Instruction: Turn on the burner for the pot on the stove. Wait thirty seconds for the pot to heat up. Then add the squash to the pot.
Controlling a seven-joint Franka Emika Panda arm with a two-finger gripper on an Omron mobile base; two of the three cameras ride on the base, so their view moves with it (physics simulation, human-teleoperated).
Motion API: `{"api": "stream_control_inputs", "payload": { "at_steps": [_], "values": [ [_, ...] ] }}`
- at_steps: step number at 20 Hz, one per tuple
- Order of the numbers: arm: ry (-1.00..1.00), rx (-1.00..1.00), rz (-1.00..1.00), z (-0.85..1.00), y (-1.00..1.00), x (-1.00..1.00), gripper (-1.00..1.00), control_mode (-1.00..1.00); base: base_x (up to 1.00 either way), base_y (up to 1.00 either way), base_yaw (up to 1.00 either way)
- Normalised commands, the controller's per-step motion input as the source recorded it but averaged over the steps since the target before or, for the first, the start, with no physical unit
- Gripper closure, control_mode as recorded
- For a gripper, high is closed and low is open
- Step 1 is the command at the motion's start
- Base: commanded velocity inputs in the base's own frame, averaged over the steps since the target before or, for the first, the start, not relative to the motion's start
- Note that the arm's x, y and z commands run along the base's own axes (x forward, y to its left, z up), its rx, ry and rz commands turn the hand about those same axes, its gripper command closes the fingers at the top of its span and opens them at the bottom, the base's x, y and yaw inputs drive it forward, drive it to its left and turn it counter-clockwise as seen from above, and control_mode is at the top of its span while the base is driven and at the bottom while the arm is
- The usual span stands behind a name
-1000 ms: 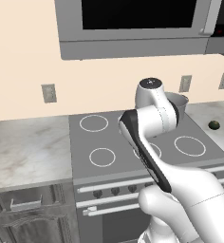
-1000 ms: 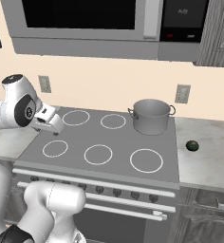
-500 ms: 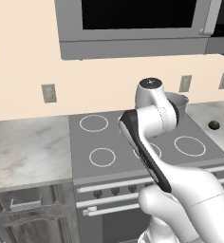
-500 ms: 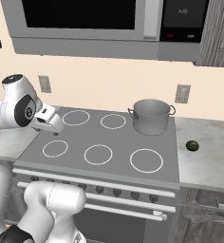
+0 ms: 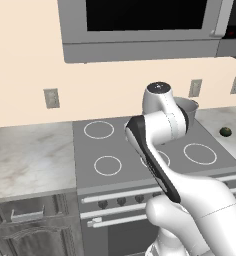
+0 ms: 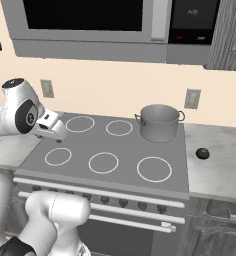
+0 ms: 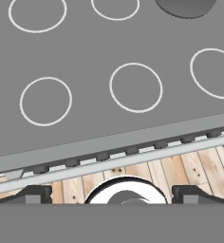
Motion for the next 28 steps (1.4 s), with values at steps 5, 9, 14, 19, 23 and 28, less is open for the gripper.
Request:
{"api": "stream_control_inputs", "payload": {
  "at_steps": [5, 9, 14, 19, 23, 28],
  "values": [
    [0.0, 0.0, 0.0, 0.0, 0.0, 0.0, -1.0, -1.0, 0.0, 0.0, 0.0],
    [0.0, 0.0, 0.0, 0.0, 0.0, 0.0, -1.0, -1.0, 0.0, 0.0, 0.0],
    [0.0, 0.0, 0.0, 0.0, 0.0, 0.0, -1.0, -1.0, 0.0, 0.0, 0.0],
    [0.0, 0.0, 0.0, 0.0, 0.0, 0.0, -1.0, -1.0, 0.0, 0.0, 0.0],
    [0.0, 0.0, 0.0, 0.0, 0.0, 0.0, -1.0, -1.0, 0.0, 0.0, 0.0],
    [0.0, 0.0, 0.0, 0.0, 0.0, 0.0, -1.0, -1.0, 0.0, 0.0, 0.0]
  ]
}}
